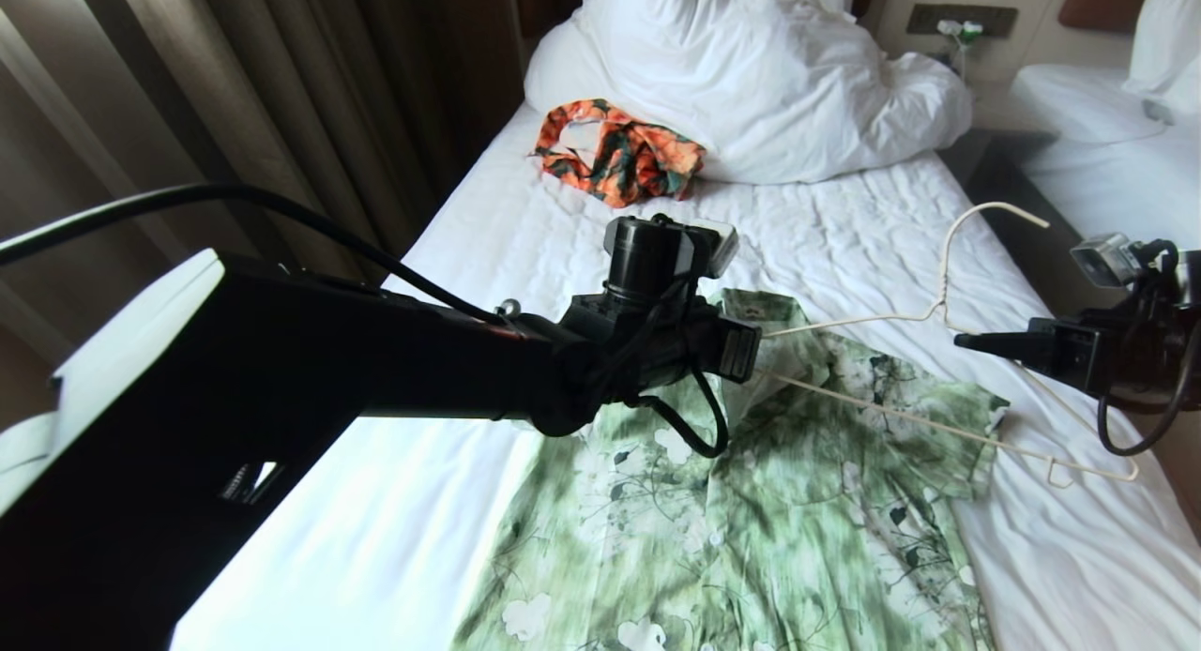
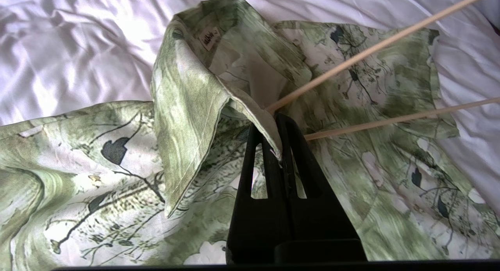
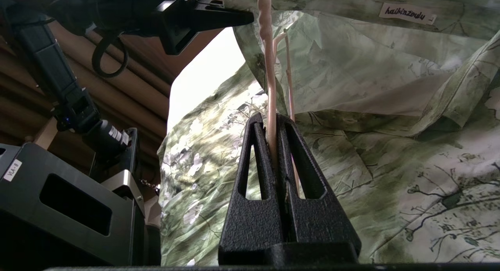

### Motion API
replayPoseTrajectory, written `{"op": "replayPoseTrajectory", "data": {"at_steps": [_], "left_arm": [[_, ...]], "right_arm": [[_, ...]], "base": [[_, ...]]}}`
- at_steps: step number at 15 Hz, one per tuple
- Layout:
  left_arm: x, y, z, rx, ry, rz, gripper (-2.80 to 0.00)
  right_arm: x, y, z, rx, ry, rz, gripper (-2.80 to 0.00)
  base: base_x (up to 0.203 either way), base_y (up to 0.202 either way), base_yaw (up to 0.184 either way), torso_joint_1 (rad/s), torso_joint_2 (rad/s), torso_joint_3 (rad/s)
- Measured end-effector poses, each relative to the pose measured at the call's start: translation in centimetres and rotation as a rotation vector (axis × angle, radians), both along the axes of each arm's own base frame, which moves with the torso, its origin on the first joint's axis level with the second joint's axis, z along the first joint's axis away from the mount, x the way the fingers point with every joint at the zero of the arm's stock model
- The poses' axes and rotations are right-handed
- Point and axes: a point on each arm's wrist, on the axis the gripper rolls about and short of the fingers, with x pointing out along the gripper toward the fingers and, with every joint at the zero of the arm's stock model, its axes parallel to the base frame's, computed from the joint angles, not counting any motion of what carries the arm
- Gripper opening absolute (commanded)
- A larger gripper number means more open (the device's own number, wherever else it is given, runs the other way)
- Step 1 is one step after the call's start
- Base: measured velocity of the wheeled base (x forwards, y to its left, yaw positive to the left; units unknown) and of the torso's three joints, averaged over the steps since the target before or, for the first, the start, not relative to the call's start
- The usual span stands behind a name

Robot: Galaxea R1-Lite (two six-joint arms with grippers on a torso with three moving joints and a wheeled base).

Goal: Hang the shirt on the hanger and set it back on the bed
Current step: Hook one side of the shirt onto the hanger

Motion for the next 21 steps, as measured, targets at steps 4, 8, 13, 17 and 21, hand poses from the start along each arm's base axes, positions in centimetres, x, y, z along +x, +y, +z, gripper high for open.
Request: {"op": "replayPoseTrajectory", "data": {"at_steps": [4, 8, 13, 17, 21], "left_arm": [[-2.5, -2.2, 1.1, -0.016, -0.006, -0.061, -2.80], [-4.5, -5.1, 2.1, -0.028, -0.015, -0.095, -2.80], [-7.0, -8.3, 1.5, -0.059, 0.002, -0.073, -2.80], [-9.4, -10.9, 0.8, -0.076, 0.010, -0.115, -2.80], [-11.9, -12.2, 1.7, -0.094, -0.016, -0.119, -2.80]], "right_arm": [[0.1, 0.7, -0.3, 0.002, 0.006, 0.019, -2.80], [0.0, 1.2, -0.3, 0.002, 0.006, 0.030, -2.80], [-0.2, 1.3, 0.1, -0.001, -0.005, 0.033, -2.80], [-1.0, 1.7, 0.6, -0.006, -0.019, 0.039, -2.80], [-1.2, 2.6, 0.6, -0.032, -0.115, 0.059, -2.80]], "base": [[0.000, 0.000, 0.000, 0.000, 0.00, 0.000], [0.000, 0.000, 0.000, 0.000, 0.00, 0.000], [0.000, 0.000, 0.000, 0.000, 0.00, 0.000], [0.000, 0.000, 0.000, 0.000, 0.00, 0.000], [0.000, 0.000, 0.000, 0.000, 0.00, 0.000]]}}
